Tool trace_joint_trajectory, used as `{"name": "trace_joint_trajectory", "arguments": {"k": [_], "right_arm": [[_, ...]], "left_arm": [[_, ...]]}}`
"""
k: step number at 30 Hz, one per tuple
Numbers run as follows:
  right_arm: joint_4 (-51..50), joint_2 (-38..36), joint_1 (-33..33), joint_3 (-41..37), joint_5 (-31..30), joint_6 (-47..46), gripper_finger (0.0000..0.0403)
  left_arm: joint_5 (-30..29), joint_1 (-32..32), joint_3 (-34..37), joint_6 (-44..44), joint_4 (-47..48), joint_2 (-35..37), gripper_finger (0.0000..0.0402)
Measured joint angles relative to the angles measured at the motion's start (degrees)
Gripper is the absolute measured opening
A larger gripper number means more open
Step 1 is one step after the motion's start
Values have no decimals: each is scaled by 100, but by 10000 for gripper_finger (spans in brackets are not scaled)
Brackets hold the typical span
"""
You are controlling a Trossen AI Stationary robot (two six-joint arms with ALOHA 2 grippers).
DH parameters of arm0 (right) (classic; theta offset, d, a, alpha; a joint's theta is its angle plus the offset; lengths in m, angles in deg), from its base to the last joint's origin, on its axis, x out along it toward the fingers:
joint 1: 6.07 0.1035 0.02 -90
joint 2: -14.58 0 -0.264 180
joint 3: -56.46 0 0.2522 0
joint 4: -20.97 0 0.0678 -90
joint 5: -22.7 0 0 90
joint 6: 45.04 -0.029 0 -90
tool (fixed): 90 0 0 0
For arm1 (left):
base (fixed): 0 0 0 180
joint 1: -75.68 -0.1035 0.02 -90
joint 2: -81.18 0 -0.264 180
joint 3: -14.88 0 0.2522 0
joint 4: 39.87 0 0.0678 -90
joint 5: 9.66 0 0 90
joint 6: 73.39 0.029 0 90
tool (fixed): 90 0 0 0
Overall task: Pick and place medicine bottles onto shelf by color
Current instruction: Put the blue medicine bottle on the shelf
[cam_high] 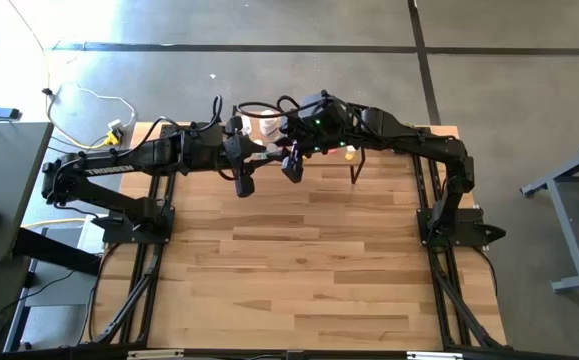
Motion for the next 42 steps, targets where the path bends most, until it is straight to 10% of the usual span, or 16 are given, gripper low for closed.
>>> {"name": "trace_joint_trajectory", "arguments": {"k": [20, 42], "right_arm": [[-10, 0, 0, -2, 131, 4, 98], [-365, -308, -364, -7, -430, 32, 99]], "left_arm": [[130, -13, 0, -90, 2, -2, 101], [-876, -46, 1, -84, -62, 90, 244]]}}
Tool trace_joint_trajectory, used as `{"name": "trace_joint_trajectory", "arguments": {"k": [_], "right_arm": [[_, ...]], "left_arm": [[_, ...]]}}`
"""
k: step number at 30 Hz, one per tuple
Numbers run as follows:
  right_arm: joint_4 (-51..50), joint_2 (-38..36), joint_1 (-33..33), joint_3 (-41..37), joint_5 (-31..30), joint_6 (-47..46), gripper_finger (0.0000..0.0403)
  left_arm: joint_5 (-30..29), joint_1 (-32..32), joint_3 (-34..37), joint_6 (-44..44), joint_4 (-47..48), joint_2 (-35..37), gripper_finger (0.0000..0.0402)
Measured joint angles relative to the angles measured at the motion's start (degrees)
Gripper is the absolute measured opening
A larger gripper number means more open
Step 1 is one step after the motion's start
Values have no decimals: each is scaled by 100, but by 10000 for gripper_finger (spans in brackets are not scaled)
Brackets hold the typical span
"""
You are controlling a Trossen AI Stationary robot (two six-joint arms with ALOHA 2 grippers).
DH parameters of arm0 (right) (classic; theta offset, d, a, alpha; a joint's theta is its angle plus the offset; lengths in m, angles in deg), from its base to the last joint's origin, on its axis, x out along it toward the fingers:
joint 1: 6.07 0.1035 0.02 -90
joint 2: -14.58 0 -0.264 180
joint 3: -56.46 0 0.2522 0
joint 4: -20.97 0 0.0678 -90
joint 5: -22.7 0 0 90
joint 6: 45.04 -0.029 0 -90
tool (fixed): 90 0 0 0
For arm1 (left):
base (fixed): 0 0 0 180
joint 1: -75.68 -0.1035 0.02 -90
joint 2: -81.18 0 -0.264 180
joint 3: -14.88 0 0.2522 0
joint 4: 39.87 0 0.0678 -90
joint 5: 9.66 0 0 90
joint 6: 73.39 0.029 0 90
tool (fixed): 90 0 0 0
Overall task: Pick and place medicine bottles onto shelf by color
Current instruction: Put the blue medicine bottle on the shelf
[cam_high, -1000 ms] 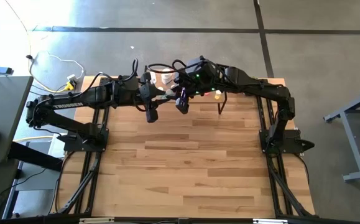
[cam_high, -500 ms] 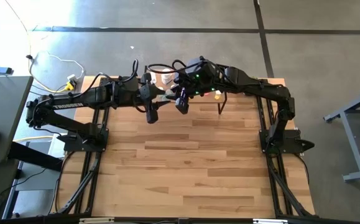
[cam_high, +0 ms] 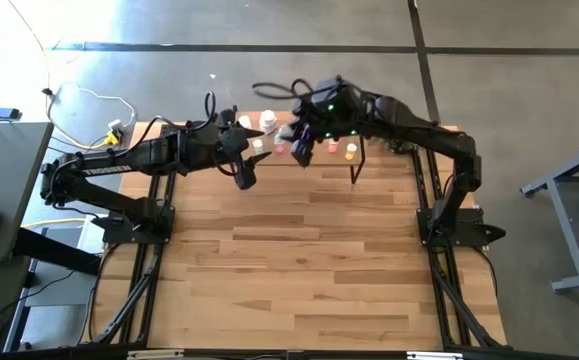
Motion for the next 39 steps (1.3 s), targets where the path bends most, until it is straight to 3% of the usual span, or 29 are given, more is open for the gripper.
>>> {"name": "trace_joint_trajectory", "arguments": {"k": [10, 18, 22, 39], "right_arm": [[-102, -391, -925, 0, -359, 340, 99], [-307, 75, -1697, 0, 345, 286, 99], [-470, 459, -1782, 0, 672, 348, 99], [-724, 1430, -1779, 0, 783, 486, 99]], "left_arm": [[-107, -201, 1, -1, 16, -4, 241], [-107, -377, 2, -1, 14, -4, 241], [-107, -481, 1, -1, 14, -4, 241], [-59, -765, 2, -208, 14, -4, 241]]}}
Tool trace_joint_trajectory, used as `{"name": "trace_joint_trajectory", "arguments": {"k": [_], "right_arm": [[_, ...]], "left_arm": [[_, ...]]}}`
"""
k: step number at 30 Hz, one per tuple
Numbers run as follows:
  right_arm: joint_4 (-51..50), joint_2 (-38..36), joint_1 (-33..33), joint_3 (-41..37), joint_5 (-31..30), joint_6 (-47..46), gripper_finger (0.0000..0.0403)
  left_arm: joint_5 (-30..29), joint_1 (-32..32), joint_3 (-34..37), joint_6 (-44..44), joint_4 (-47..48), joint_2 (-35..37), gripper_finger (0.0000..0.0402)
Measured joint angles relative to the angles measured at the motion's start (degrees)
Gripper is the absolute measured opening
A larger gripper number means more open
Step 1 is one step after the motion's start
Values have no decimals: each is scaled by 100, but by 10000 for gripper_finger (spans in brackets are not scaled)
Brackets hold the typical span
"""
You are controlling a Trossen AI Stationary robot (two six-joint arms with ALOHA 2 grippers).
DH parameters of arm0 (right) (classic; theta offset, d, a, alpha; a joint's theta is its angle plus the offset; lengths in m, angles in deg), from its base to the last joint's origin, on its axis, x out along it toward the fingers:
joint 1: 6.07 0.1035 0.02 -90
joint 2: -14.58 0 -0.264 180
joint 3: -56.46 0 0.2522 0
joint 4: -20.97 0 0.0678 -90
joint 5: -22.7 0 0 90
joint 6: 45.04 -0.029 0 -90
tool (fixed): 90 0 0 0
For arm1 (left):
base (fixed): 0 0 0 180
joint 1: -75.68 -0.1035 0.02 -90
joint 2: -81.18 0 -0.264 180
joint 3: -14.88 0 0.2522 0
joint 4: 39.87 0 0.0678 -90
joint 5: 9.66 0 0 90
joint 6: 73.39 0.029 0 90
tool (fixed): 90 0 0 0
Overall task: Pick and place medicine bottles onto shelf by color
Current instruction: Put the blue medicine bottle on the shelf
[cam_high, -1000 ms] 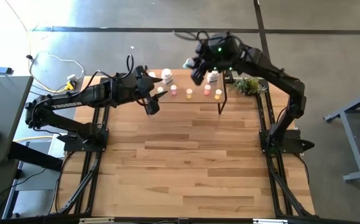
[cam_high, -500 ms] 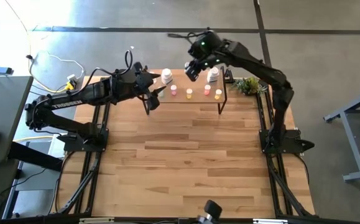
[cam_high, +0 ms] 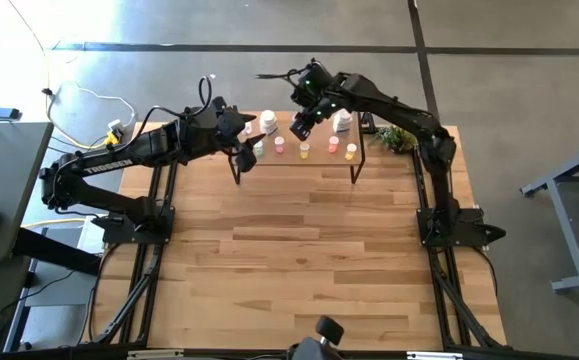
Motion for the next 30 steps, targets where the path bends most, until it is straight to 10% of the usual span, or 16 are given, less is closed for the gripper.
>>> {"name": "trace_joint_trajectory", "arguments": {"k": [30], "right_arm": [[-450, 204, -7, 0, -400, 254, 123]], "left_arm": [[17, 0, -1, -157, 1, -1, 241]]}}
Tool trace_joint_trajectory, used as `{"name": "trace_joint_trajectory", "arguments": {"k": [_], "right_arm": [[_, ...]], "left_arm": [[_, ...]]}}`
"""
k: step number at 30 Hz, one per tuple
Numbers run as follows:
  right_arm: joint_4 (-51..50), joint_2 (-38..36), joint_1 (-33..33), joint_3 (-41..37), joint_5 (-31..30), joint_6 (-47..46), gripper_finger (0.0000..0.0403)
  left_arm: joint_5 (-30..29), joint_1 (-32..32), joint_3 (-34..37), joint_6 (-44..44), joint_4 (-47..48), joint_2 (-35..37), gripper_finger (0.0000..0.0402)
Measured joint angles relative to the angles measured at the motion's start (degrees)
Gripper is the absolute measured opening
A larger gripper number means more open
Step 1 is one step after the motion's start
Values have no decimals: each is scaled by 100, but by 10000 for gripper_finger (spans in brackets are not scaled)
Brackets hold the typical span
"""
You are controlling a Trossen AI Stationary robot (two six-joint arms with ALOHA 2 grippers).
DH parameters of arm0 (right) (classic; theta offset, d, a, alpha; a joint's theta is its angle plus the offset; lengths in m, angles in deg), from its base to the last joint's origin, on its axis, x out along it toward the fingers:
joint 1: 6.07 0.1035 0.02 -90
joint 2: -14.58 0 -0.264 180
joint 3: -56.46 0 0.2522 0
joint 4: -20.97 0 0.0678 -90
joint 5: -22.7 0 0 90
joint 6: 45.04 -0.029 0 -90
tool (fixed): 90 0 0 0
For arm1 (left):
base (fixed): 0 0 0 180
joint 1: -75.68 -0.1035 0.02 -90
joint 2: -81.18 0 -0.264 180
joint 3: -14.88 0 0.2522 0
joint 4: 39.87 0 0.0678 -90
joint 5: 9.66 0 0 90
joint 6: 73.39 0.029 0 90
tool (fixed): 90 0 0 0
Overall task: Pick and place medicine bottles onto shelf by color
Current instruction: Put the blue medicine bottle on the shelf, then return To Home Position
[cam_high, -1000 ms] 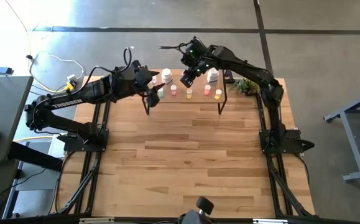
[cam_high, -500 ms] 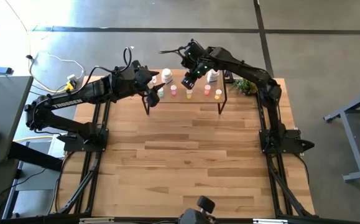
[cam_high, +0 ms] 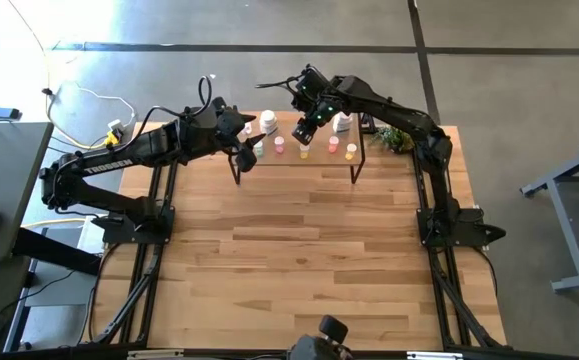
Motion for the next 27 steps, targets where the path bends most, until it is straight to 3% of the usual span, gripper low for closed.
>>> {"name": "trace_joint_trajectory", "arguments": {"k": [8, 19, 27], "right_arm": [[-11, -89, -5, 0, -20, -81, 175], [204, -574, -27, 2, -47, -468, 179], [503, -1006, 263, 2, 2, -1037, 179]], "left_arm": [[9, 0, -1, 12, 19, 24, 241], [568, 2, 1, 4, 188, 472, 241], [1462, 4, 301, -142, 778, 1042, 241]]}}
